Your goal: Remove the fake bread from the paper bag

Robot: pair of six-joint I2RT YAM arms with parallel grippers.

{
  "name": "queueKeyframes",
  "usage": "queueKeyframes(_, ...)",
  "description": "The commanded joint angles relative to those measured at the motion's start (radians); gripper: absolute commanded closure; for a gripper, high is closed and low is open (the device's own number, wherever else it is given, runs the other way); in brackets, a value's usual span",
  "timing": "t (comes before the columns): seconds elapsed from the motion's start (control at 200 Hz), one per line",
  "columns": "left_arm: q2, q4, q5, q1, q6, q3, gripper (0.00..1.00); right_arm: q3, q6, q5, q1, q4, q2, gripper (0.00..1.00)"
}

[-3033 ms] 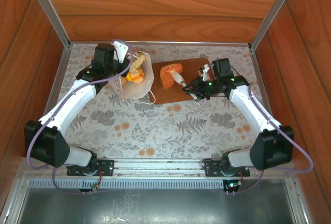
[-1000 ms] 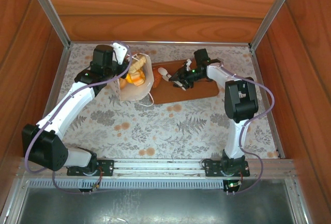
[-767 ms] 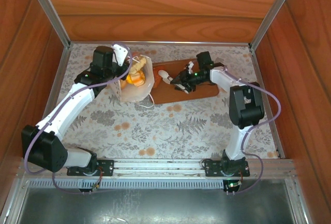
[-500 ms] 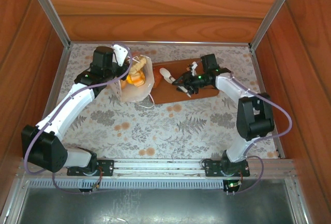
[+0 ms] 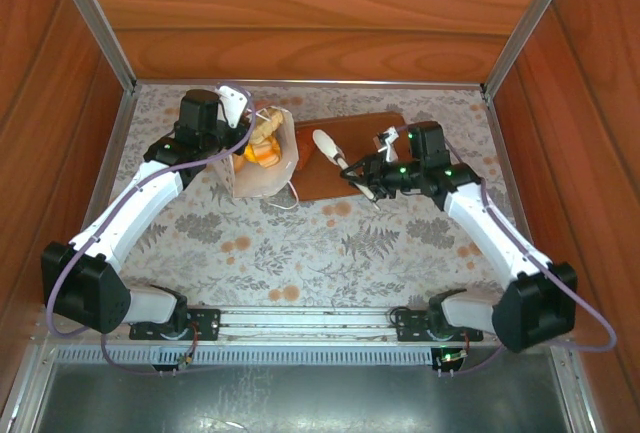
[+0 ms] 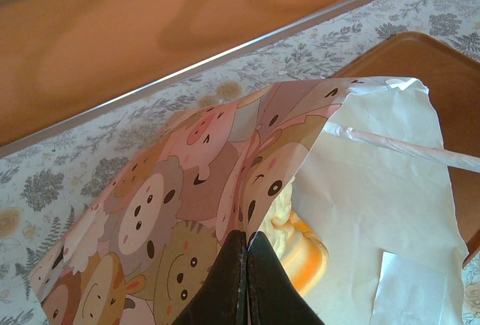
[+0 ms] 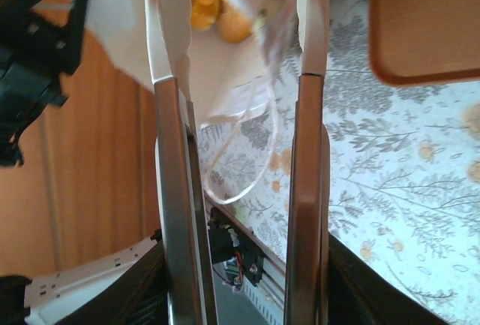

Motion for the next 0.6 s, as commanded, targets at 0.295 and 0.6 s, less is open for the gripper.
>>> queueKeyframes(0.295,0.003,0.042,0.004,-0.009,-0.035,-0.001,1.00,0.015,0.075,0.109,0.203,0.091,-0.045,0.53)
queueKeyframes(0.6,0.000,0.043,0.003,-0.009,-0.036,-0.007,1.00,0.124,0.098,0.120,0.272,0.164,0.137,0.54)
